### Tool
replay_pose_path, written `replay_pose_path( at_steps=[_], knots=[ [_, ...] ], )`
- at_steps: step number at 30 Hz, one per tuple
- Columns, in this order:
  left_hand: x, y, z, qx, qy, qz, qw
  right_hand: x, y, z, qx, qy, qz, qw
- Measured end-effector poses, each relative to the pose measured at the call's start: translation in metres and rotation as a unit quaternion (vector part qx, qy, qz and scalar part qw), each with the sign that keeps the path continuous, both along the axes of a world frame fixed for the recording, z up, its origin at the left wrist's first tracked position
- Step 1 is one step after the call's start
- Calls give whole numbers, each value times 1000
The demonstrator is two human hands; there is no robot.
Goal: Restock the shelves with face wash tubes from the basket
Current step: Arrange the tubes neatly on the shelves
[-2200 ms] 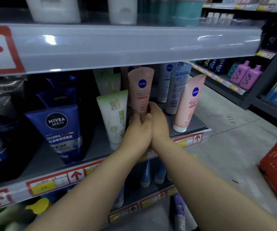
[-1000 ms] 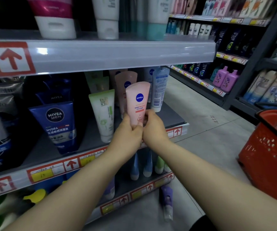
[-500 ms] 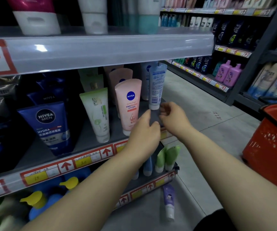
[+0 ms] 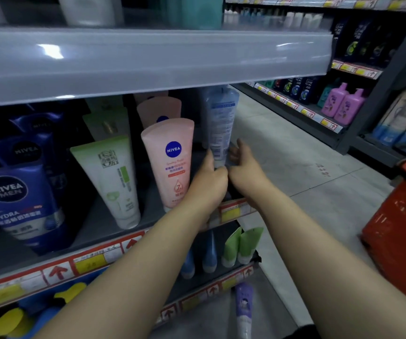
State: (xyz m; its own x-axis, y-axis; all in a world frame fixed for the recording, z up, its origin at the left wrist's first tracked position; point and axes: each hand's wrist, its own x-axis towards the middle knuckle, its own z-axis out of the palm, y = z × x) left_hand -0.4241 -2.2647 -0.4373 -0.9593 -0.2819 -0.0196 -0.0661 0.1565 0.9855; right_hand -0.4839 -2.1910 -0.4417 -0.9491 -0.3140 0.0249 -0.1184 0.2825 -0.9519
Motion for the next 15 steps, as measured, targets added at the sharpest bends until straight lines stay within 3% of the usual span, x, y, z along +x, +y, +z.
replay_pose_path(
  at_steps=[5,12,15],
  knots=[
    [0,0,-1,23,-11,26,999,2,2,-4,94,79,-44,991],
    [7,9,4,-17,-20,2,1000,15,30,0,61,80,-27,995],
    [15,12,6,-58,4,-25,998,17,37,-2,123,119,-34,985]
  ],
)
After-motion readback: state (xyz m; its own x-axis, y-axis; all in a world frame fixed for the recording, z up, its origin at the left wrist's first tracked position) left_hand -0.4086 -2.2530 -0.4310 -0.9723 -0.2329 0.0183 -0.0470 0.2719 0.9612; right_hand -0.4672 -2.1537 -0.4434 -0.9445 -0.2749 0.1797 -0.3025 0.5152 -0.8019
